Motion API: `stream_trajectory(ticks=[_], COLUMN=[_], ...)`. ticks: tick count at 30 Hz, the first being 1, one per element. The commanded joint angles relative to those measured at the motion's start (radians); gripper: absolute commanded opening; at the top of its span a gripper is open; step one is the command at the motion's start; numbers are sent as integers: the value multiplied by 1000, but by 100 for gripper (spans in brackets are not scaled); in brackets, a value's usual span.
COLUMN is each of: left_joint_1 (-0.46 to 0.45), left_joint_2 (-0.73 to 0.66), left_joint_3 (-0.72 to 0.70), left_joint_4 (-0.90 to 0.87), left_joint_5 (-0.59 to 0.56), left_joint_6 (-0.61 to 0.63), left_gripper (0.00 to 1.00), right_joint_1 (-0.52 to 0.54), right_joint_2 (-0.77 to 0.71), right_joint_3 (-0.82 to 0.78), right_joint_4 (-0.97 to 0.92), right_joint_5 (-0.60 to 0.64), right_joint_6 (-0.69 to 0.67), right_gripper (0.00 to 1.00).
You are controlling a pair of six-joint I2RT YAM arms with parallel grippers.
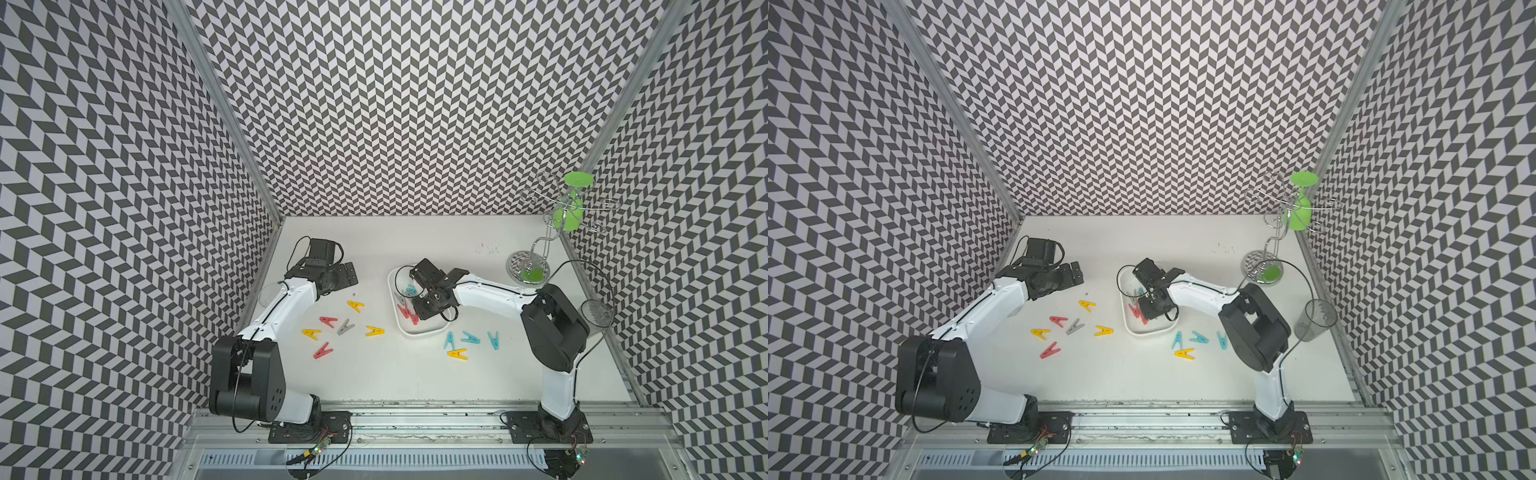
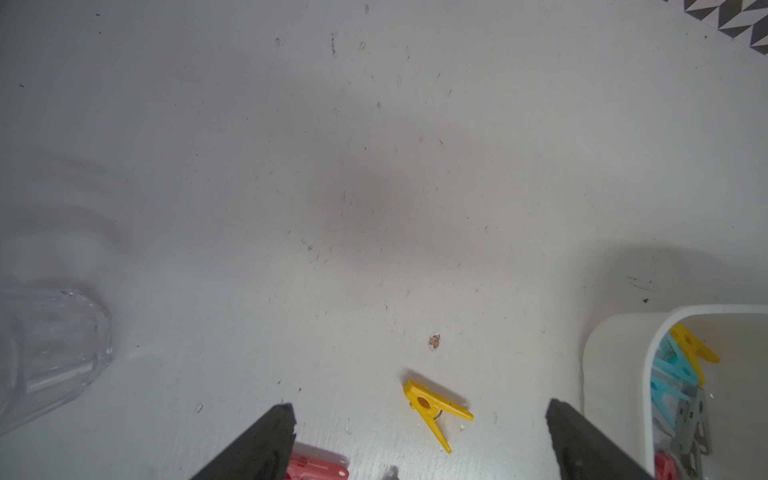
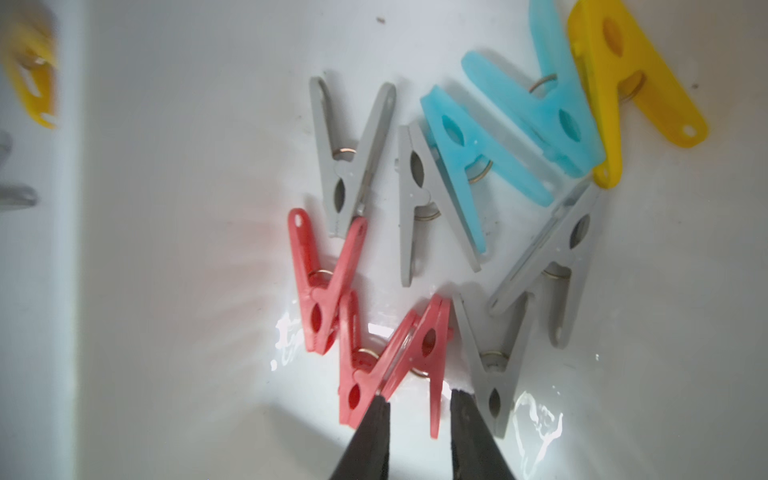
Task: Put the clothespins into the storage box
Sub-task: Place the clothespin in the storage box, then pick up the clothespin from the center of the board.
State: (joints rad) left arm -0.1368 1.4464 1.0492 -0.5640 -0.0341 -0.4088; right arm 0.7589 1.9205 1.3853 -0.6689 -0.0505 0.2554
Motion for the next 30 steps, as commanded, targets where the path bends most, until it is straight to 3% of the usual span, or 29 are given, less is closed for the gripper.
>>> stream_trajectory(ticks=[1,7,15,21,30], left_joint_1=[-3,-52,-94,-104,-104], left_joint_2=[-4,1,7,6,-4], left_joint_3=[35,34,34,24,11], left_joint_4=[7,1,13,15,13], left_joint_5=[20,2,5,7,-1], left_joint_6=[7,-2,-24,-22,-12], left_gripper=[99,98,98,98,98], right_joint_1=[-34,-140,-342,-462,-490], right_joint_2=[-106,-277,-486,-533,-504], right_joint_3=[30,-80,-374,-513,-604], right_joint_4=[-54,-123,-144,-89,-12], right_joint_5=[-29,-28,52,37,-20], right_joint_6=[-10,14,99,141,136], right_gripper=[29,32,34,32,30])
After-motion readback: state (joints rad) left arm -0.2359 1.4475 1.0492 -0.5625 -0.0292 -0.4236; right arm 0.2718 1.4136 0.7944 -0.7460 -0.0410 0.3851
